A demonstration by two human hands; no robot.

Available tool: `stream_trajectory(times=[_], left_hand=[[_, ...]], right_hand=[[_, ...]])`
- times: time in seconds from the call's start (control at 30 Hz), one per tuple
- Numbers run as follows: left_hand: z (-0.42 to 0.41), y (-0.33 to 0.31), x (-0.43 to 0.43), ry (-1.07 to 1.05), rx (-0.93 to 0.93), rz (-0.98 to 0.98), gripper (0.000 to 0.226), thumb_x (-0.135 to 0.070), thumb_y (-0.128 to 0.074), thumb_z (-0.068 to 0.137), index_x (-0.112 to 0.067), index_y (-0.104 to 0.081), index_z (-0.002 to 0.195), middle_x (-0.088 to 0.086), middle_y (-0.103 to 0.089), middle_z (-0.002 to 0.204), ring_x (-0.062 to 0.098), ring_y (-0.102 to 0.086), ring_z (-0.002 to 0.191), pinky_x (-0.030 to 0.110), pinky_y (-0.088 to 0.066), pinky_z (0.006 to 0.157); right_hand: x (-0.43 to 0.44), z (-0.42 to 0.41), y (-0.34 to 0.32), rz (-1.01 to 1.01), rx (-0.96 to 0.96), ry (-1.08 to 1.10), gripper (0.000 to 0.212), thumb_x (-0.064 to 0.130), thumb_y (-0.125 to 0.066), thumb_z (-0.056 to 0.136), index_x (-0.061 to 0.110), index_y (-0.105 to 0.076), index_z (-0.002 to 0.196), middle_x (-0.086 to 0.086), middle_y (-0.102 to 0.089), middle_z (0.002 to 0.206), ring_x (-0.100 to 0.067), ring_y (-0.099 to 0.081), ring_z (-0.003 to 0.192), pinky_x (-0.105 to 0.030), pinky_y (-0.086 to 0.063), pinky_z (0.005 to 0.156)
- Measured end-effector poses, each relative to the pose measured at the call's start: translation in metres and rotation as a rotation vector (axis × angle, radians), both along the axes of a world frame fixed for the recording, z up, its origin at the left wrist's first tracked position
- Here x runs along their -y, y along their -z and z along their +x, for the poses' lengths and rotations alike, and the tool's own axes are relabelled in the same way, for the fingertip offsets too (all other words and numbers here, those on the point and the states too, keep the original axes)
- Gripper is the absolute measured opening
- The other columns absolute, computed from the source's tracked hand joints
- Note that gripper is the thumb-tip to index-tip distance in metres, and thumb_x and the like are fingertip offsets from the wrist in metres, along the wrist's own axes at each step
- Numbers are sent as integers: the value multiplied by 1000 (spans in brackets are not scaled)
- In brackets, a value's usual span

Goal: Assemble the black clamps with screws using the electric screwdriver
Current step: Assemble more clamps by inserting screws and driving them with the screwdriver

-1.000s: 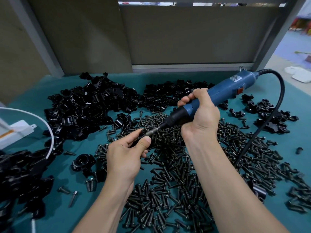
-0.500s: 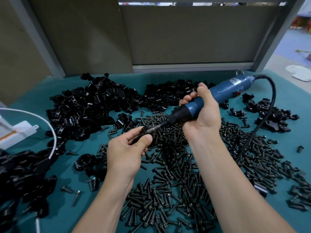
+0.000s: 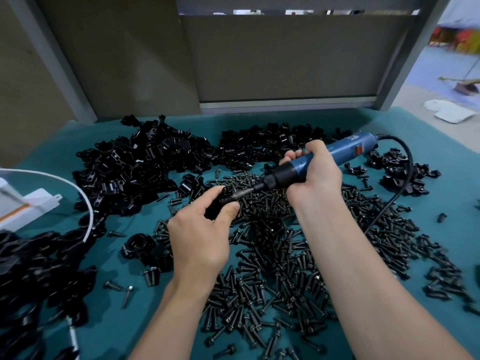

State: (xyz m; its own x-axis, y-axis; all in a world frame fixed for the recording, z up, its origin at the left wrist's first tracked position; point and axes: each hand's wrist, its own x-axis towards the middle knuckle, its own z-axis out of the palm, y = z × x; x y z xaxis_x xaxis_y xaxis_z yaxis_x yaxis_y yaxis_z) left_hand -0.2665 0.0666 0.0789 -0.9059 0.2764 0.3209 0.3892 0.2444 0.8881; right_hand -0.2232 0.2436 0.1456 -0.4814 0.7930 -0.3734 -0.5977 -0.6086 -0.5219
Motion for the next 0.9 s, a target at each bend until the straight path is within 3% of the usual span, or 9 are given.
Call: stream_trajectory(times=[0.1,0.17,0.3,0.43,0.53,0.63,0.67,0.8,0.9], left_hand=[[1,2,-4,-29,111,29,41,-37,-82,88,-29,-74,127,-6,-65,50,15,-56,39,19,-46,40],[-1,3,-7,-14,304,104,36,-32,-83,88,-26,-75,122,-7,-72,57,11,-66,46,18,-51,46],[-7,1,-6,118,627,310,16,-15,-82,89,-20,-78,104,-4,-78,72,12,-64,50,20,-53,51],[-16,-4,0,136,625,320,21,-12,-82,87,-23,-77,104,-2,-78,72,7,-62,52,17,-52,53],[-16,-8,1,74,519,225,25,-17,-84,87,-32,-75,105,-4,-79,74,7,-63,52,18,-53,54],[-21,-16,9,35,716,380,11,-22,-81,89,-16,-79,97,3,-79,81,9,-59,49,18,-48,45],[-26,-19,14,-14,784,452,16,-25,-80,89,-10,-77,94,6,-77,82,9,-57,47,19,-46,42],[-33,-22,23,-115,786,644,17,-26,-77,93,-10,-74,94,0,-73,75,9,-58,46,18,-46,43],[-22,-22,14,-25,767,650,14,-24,-74,96,-10,-74,97,-4,-74,71,8,-63,53,19,-51,49]], right_hand=[[6,-2,-2,34,-66,38,13,-3,-62,89,6,-54,92,-5,-59,62,-19,-59,50,-29,-54,57],[7,-5,-4,84,-98,43,13,-4,-60,89,6,-52,85,-4,-58,59,-18,-57,49,-29,-52,55],[9,-10,-11,186,-184,-28,13,-4,-59,91,7,-55,97,-4,-54,62,-17,-51,51,-29,-49,54],[4,-9,-14,154,-251,-155,26,-2,-59,94,12,-63,115,-4,-54,66,-17,-52,54,-30,-50,60],[4,-6,-7,66,-260,-162,20,-1,-64,93,10,-59,109,-4,-56,66,-17,-55,53,-29,-51,59],[3,1,0,43,-317,-142,25,-5,-57,91,8,-59,112,-5,-55,70,-16,-53,57,-28,-50,65],[0,5,2,47,-319,-142,26,-6,-56,90,8,-59,112,-4,-55,71,-16,-53,58,-28,-50,65],[-12,12,0,78,13,-205,19,0,-64,92,7,-54,106,-11,-60,81,-21,-62,63,-33,-60,66],[-13,14,5,172,308,-336,26,-1,-61,90,11,-50,110,-18,-56,111,-31,-68,97,-49,-61,90]])
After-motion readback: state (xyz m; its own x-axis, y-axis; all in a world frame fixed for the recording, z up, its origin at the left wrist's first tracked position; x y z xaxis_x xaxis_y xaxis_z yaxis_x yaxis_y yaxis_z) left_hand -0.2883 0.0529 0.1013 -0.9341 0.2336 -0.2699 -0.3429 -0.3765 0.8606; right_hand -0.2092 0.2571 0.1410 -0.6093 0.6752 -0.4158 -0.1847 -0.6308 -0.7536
